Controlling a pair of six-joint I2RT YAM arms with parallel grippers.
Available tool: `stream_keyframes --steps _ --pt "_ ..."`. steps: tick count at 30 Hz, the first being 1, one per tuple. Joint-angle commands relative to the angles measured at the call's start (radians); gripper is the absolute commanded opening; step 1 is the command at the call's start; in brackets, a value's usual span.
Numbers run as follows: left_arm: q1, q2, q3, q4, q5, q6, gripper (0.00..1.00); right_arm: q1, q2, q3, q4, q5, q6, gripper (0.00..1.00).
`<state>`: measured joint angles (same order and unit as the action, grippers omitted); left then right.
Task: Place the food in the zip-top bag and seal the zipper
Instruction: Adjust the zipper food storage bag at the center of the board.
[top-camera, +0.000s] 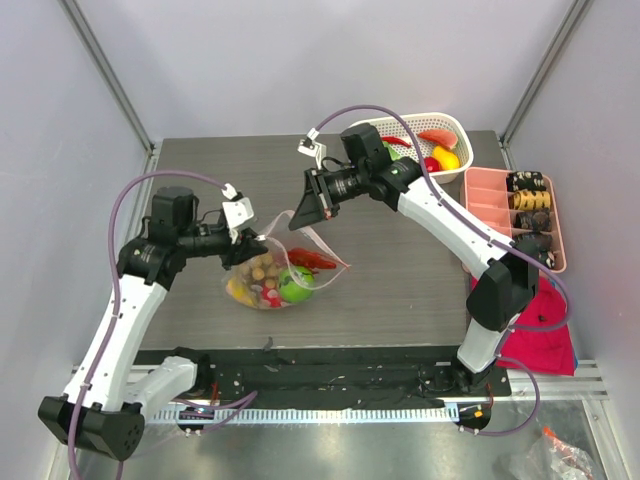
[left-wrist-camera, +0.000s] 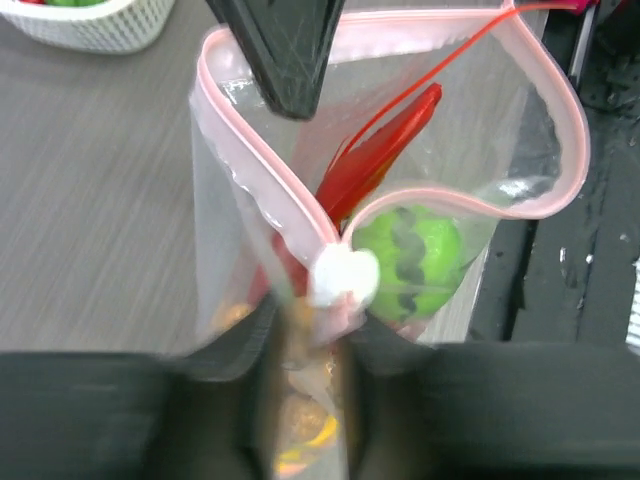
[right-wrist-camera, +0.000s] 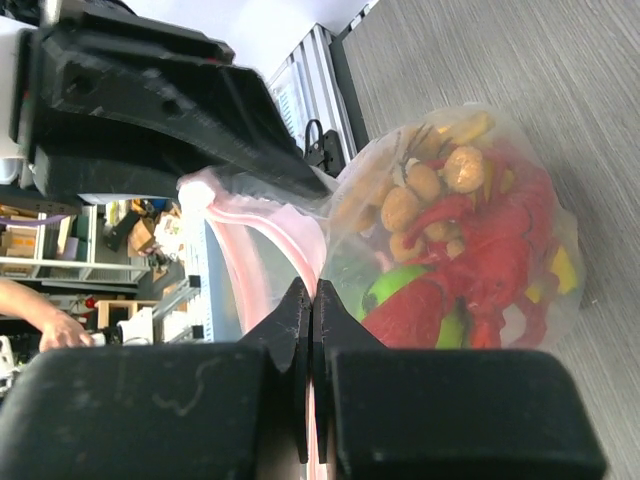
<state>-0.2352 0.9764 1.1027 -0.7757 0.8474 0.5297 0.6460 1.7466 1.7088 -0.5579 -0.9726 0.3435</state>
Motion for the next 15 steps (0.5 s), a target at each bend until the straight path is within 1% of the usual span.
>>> stream_keyframes --steps 1,2,3,5,6,9,10,11,12,13,15 --pt "0.005 -0.042 0.012 0.109 0.042 -0.005 0.15 0.0 -0.009 0.057 -0.022 -0.023 -0.079 0.01" --pt "0.004 -0.045 0.032 0.09 0.033 -0.002 0.12 0.001 -0.009 0.06 -0.04 -0.014 -0.093 0.01" --pt "0.005 -0.048 0.048 0.072 0.024 0.0 0.05 -0.002 -0.01 0.058 -0.046 -0.011 -0.107 0.01" --pt "0.005 -0.047 0.086 0.02 -0.007 -0.006 0.0 -0.003 -0.016 0.055 -0.059 0.011 -0.153 0.01" --pt "0.005 -0.044 0.098 0.009 -0.014 -0.014 0.0 -0.002 -0.018 0.054 -0.063 0.017 -0.167 0.01" --pt "0.005 -0.013 0.147 -0.052 -0.019 -0.025 0.0 -0.005 -0.019 0.081 -0.083 0.058 -0.245 0.32" --pt "0.005 -0.001 0.161 -0.06 -0.019 -0.031 0.0 -0.005 -0.022 0.093 -0.091 0.075 -0.27 0.51" --pt "0.005 0.017 0.172 -0.072 -0.019 -0.043 0.0 -0.003 -0.028 0.119 -0.097 0.092 -0.328 0.57" --pt "0.005 0.03 0.19 -0.079 -0.015 -0.046 0.0 -0.003 -0.041 0.132 -0.097 0.124 -0.339 0.62" --pt "0.004 0.036 0.195 -0.082 -0.013 -0.051 0.0 -0.003 -0.048 0.143 -0.097 0.136 -0.383 0.7" --pt "0.005 0.048 0.2 -0.083 -0.008 -0.057 0.0 -0.003 -0.068 0.172 -0.093 0.155 -0.449 0.77"
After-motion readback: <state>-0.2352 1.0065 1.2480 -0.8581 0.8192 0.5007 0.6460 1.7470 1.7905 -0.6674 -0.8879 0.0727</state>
